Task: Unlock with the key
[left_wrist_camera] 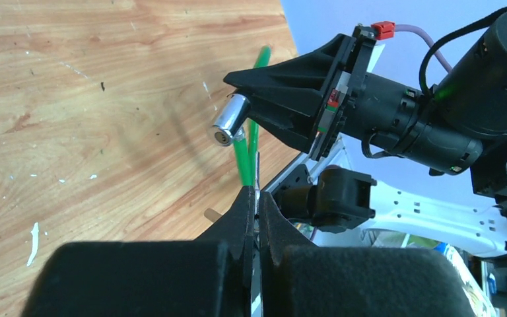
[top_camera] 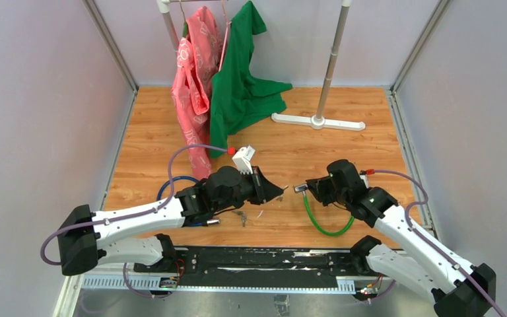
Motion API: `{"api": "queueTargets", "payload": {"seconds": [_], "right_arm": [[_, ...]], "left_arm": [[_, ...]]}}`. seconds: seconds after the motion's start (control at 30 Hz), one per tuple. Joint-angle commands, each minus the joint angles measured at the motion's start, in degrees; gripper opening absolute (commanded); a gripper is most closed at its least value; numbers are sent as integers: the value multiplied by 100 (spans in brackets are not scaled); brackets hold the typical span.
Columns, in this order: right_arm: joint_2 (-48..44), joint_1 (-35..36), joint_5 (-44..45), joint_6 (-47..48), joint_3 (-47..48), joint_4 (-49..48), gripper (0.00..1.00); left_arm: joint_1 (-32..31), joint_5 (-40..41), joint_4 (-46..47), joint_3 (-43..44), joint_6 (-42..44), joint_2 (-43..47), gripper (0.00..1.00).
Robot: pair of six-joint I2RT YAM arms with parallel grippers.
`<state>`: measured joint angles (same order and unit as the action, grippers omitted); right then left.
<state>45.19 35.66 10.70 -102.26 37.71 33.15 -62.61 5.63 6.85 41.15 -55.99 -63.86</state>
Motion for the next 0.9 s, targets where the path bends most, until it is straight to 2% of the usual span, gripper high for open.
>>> {"api": "queueTargets", "payload": {"seconds": [0.0,0.23,0.6,0.87], "right_arm": [[-7,72,-384,-363,-251,-537,0],[-168,59,-374,-374,-163,-660,0],[-504,59,-347,-277,-107,-717,0],[-563,66,-569,-207,-229,-1130,0]], "left_arm": [[79,-206,642,-93,8,-106,0],[144,-447,786,-35,-32,-383,0],[410,-1085,551,68,0,-269,0],[428,-1161,446,65,-18,-207,0]]}}
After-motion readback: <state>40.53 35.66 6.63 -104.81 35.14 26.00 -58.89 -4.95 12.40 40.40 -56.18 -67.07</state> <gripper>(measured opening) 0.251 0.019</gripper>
